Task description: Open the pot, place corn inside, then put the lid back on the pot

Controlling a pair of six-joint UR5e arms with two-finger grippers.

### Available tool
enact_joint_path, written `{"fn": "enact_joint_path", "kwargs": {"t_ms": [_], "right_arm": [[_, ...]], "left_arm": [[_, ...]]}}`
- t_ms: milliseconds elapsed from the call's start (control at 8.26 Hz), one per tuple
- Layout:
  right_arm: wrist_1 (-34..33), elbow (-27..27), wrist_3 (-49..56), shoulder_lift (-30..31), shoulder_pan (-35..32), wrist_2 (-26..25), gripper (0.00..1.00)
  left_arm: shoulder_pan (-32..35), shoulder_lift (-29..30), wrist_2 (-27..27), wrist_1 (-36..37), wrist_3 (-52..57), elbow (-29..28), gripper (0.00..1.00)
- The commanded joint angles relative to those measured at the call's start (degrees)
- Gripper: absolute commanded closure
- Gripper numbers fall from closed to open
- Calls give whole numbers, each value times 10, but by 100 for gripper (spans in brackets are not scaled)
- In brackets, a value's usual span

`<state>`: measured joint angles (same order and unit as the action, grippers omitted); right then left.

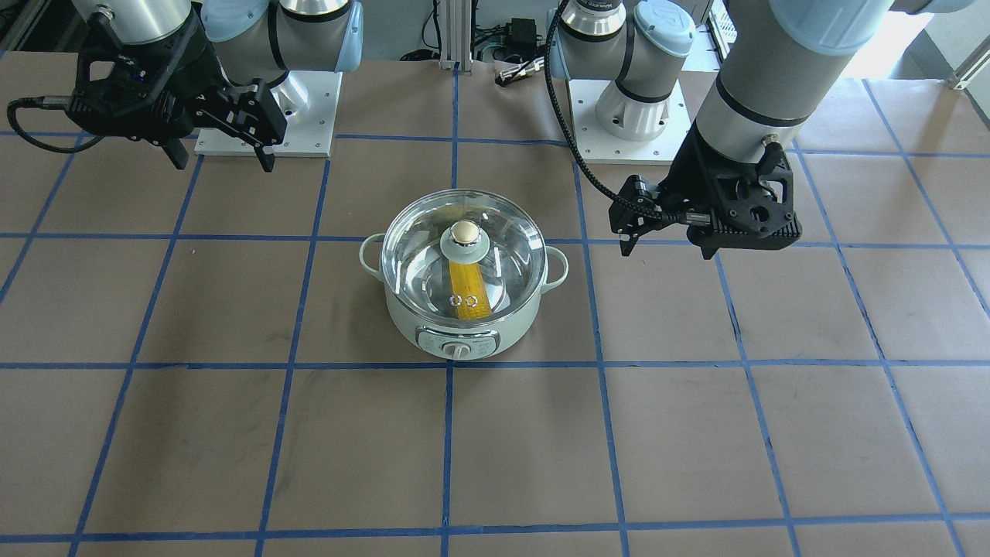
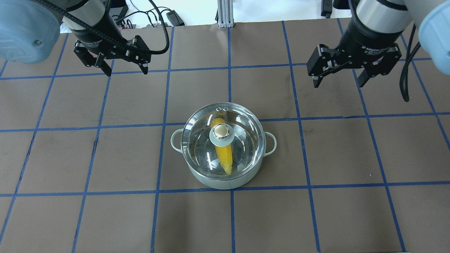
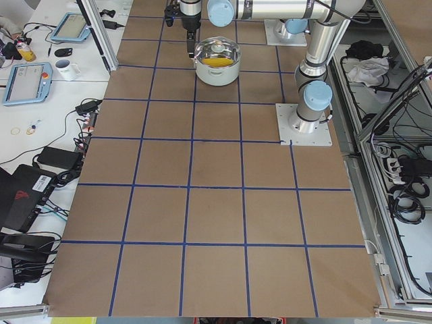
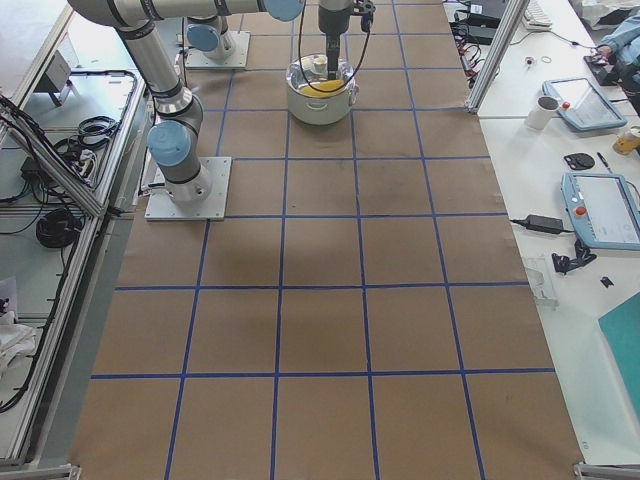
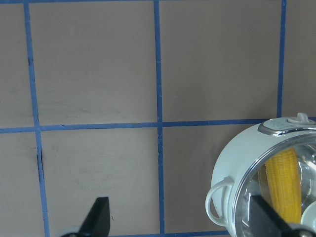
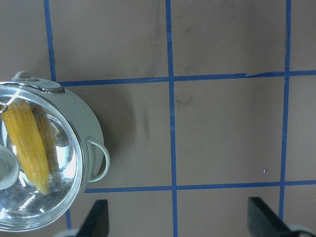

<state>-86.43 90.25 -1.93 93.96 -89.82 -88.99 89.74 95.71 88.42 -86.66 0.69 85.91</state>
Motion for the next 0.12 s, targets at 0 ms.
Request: {"fn": "enact_joint_path", "kwargs": {"t_ms": [0], "right_arm": [[0,0,0,0,0,0,0]], "left_arm": [[0,0,0,0,-1,1,0]]}}
